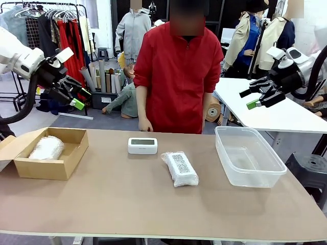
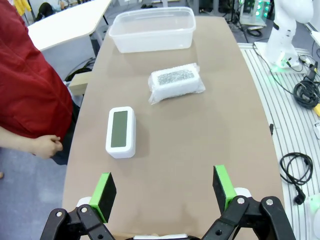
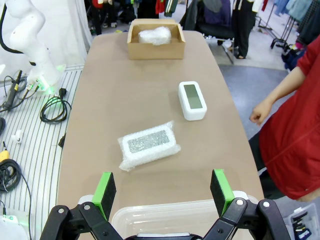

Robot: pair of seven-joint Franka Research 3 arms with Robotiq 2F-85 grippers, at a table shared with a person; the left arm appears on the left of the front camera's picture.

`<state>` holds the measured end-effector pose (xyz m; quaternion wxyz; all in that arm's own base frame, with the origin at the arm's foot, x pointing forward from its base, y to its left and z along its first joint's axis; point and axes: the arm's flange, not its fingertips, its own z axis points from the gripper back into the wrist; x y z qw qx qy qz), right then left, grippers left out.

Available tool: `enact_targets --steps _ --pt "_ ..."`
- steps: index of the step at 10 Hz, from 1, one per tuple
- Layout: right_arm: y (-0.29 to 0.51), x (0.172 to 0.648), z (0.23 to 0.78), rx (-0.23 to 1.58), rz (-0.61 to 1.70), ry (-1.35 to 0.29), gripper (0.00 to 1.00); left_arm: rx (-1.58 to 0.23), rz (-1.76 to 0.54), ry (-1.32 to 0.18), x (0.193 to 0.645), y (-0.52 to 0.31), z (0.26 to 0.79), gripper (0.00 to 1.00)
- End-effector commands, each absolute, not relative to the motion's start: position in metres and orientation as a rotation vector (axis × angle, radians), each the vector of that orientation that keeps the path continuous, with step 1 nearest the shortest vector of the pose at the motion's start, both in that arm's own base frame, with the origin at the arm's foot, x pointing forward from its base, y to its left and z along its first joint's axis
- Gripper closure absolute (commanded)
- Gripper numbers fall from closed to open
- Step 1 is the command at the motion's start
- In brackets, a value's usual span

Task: Separate and place wrapped and unwrapped clocks.
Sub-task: Pick up the Digital clock indicated by the person.

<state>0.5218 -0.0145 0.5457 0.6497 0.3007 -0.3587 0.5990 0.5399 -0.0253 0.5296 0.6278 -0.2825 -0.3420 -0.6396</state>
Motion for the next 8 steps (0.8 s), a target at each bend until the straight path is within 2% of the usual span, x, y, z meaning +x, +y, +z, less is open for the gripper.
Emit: enact_targets --steps 1,8 --pt "-0.0141 0.5212 0.5472 0.681 1.362 -0.819 0.0 -0.64 -1.463 -0.791 0.5386 -0.0246 0.5317 0.0" --pt "-0.0141 0.5212 0.5472 0.681 1.362 -0.819 0.0 -0.64 -1.463 -0.791 0.5386 -0.0246 0.5317 0.0"
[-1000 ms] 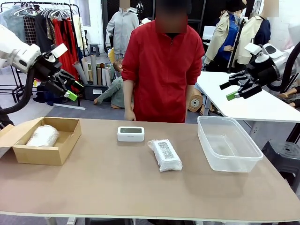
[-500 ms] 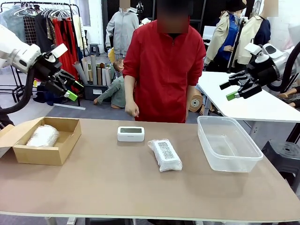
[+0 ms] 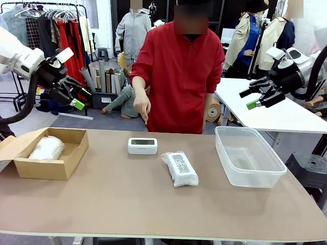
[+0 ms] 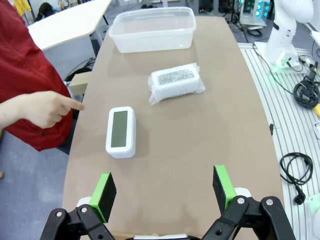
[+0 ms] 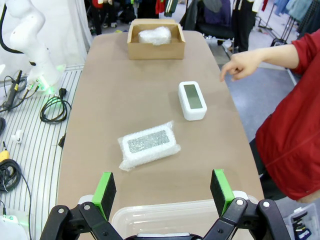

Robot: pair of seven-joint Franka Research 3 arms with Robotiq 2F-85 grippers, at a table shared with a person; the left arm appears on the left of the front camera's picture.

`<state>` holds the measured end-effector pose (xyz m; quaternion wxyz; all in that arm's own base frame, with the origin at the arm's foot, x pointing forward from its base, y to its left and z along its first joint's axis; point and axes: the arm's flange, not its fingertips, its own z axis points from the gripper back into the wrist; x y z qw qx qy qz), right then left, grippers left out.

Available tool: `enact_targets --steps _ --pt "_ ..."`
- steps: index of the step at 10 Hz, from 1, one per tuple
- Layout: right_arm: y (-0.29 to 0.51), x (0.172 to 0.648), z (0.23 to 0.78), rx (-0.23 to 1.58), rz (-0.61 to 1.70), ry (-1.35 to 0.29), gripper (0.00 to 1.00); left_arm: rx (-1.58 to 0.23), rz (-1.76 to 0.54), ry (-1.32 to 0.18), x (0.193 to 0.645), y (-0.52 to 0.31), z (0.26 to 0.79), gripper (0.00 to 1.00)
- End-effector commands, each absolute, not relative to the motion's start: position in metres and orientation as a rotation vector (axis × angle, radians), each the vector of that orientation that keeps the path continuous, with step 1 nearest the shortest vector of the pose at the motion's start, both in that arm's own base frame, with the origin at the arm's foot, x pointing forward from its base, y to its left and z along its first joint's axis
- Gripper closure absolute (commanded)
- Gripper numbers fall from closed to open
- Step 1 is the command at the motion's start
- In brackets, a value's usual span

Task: Separate and place wrapped and unwrapped clocks.
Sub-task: Pick up the Digital clock indicated by the person.

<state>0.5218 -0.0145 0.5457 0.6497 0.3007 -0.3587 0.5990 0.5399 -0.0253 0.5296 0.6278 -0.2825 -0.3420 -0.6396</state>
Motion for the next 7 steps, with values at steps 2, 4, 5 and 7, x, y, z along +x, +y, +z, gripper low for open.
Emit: enact_targets --steps 2,4,5,7 --pt "-0.0141 0.5212 0.5472 0.681 1.362 -0.819 0.0 -0.64 -1.463 -0.791 0.5386 -0.0246 0.5317 0.0" --pt "-0.0141 0.5212 0.5472 0.681 1.362 -0.819 0.0 -0.64 -1.463 -0.791 0.5386 -0.0246 0.5317 0.0" --pt "-0.0141 0.5212 0.5472 0.681 1.362 -0.819 0.0 -0.64 -1.463 -0.791 0.5386 -0.0246 0.5317 0.0" --pt "-0.0141 0.5212 0.5472 0.681 1.362 -0.819 0.0 -0.64 -1.463 -0.791 0.5386 -0.0246 0.5317 0.0"
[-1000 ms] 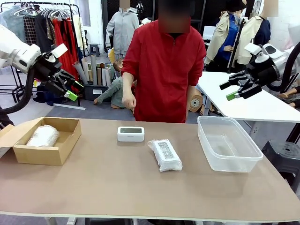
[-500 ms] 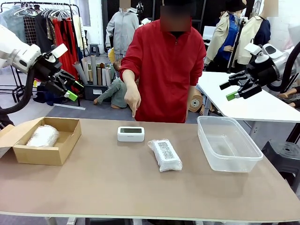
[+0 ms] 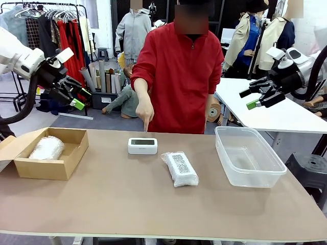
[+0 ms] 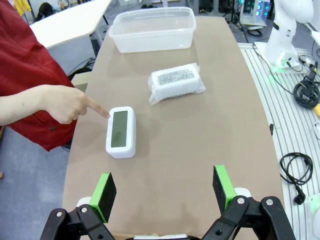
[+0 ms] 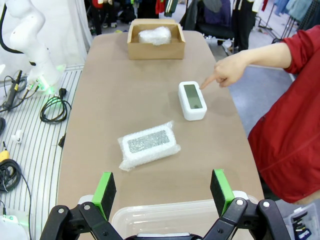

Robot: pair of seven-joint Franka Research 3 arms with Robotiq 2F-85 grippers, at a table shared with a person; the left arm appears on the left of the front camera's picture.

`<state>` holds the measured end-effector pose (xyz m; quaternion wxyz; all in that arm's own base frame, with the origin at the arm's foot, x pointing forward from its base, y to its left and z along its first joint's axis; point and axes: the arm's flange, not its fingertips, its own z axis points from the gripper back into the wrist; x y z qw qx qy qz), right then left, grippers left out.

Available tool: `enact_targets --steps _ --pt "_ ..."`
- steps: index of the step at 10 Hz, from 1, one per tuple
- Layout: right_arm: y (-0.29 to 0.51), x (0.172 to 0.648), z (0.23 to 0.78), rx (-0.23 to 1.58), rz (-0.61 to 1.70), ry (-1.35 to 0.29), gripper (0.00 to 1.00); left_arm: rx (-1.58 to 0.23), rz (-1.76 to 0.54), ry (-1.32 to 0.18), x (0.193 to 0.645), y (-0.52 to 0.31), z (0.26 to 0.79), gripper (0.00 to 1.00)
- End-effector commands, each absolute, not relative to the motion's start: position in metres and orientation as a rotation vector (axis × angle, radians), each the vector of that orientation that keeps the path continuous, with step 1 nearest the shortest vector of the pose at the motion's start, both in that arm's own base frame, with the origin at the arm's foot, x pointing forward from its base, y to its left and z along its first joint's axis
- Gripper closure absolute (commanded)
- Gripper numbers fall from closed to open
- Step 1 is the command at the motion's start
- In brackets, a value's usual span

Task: Separate and place wrapped and unwrapped clocks.
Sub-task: Pick up the Digital clock indicated by the person.

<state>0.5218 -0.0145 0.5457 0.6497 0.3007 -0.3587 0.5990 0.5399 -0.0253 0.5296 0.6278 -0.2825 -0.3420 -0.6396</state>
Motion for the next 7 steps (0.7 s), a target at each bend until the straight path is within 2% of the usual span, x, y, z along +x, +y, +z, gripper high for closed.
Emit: enact_targets --steps 1,7 --pt "-0.0141 0.5212 0.5472 0.681 1.362 -0.819 0.0 -0.64 -1.463 -0.791 0.5386 -0.0246 0.5317 0.0" --pt "-0.0141 0.5212 0.5472 0.681 1.362 -0.819 0.0 -0.64 -1.463 -0.791 0.5386 -0.0246 0.5317 0.0"
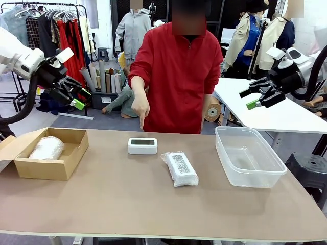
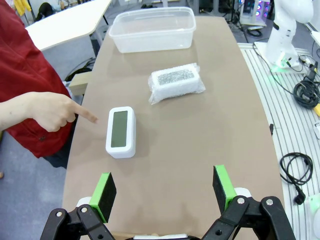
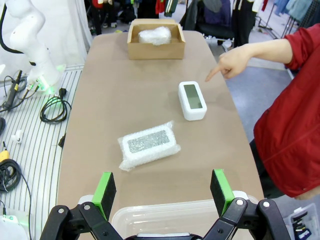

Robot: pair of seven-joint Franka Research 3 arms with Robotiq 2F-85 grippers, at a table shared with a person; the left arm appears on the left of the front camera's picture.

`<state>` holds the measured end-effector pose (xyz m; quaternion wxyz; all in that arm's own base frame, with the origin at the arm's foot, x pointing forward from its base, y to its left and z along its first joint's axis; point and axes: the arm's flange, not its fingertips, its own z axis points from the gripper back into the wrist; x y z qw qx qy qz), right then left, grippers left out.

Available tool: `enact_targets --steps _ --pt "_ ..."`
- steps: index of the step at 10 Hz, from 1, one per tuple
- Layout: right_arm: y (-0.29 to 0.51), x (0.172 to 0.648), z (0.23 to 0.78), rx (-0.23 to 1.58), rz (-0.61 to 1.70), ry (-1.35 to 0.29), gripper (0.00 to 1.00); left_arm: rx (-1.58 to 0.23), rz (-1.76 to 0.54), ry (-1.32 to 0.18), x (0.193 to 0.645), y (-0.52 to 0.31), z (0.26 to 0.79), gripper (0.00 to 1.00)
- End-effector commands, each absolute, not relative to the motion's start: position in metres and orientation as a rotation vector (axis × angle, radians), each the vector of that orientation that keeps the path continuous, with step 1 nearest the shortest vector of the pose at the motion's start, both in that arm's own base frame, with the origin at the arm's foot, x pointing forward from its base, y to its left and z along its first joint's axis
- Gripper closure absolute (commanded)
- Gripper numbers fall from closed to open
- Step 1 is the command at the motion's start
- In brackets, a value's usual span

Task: Separate and place wrapped and unwrapped clocks.
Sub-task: Pick up the Digital clock indicated by the person.

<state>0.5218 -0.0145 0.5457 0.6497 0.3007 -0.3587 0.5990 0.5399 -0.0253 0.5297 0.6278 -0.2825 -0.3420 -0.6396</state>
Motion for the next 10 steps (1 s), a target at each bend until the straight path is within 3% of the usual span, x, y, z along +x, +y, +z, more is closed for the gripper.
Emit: enact_targets --steps 1,3,6,10 --pt "-0.014 0.521 0.547 0.681 1.362 -0.819 0.0 -0.64 -1.463 -0.791 0.539 -0.025 0.532 0.0" --pt "-0.015 0.522 0.546 0.683 1.361 -0.815 0.0 -0.64 -1.463 -0.791 0.539 -0.025 0.532 0.0" --pt "0.054 0.523 0.546 0.637 1.435 -0.712 0.0 -0.64 -1.463 -0.791 0.539 -0.025 0.532 0.0" --pt "0.174 0.519 0.525 0.423 1.401 -0.525 0.0 -0.64 -1.463 -0.791 0.539 -0.025 0.532 0.0"
